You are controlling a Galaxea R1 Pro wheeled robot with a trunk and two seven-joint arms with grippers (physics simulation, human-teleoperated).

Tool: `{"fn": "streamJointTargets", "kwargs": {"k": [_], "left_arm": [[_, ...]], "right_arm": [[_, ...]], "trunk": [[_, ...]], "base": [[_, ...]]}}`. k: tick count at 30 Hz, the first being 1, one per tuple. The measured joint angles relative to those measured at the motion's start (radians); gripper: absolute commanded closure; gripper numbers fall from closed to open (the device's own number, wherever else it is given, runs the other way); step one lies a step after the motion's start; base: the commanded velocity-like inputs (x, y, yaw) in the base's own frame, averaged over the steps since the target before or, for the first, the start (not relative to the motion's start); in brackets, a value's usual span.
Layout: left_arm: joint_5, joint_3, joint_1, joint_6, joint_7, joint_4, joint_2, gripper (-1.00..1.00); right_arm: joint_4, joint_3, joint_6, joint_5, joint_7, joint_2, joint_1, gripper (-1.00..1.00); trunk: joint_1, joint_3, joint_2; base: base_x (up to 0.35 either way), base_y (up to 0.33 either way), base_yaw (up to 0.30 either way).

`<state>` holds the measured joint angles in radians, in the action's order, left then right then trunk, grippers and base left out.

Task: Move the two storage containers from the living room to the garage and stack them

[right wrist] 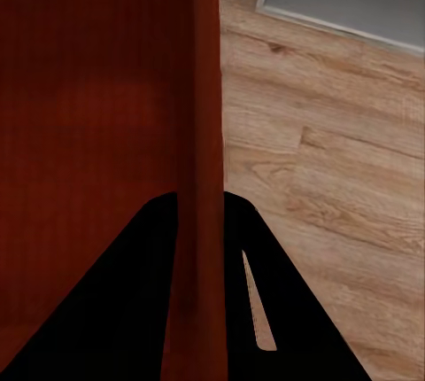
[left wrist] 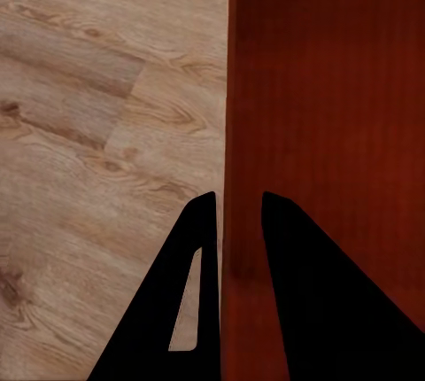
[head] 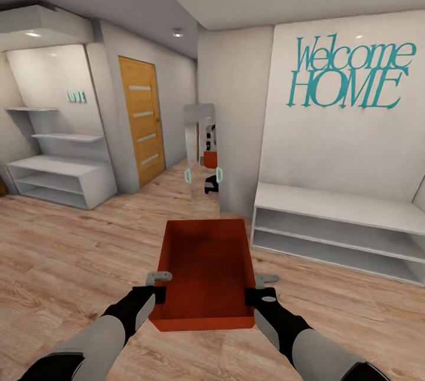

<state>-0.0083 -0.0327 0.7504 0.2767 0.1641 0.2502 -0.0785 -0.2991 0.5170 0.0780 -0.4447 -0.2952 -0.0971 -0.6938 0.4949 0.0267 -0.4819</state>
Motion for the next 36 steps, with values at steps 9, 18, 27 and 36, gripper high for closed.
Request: {"fn": "streamJointTargets", "kwargs": {"k": [9,18,27,36], "left_arm": [[0.0,0.0,0.0,0.0,0.0,0.0,0.0,1.0],[-0.001,0.0,0.0,0.0,0.0,0.0,0.0,1.0],[0.0,0.0,0.0,0.0,0.0,0.0,0.0,1.0],[-0.001,-0.001,0.0,0.0,0.0,0.0,0.0,1.0]], "right_arm": [[-0.001,0.0,0.001,0.0,0.0,0.001,0.0,1.0],[-0.001,0.0,0.001,0.0,0.0,0.001,0.0,1.0],[-0.001,0.0,0.001,0.0,0.0,0.001,0.001,1.0],[-0.001,0.0,0.001,0.0,0.0,0.001,0.0,1.0]], "trunk": [[0.0,0.0,0.0],[0.0,0.0,0.0],[0.0,0.0,0.0],[0.0,0.0,0.0]], "base": [[0.324,0.0,0.272],[0.324,0.0,0.272],[0.324,0.0,0.272],[0.324,0.0,0.266]]}}
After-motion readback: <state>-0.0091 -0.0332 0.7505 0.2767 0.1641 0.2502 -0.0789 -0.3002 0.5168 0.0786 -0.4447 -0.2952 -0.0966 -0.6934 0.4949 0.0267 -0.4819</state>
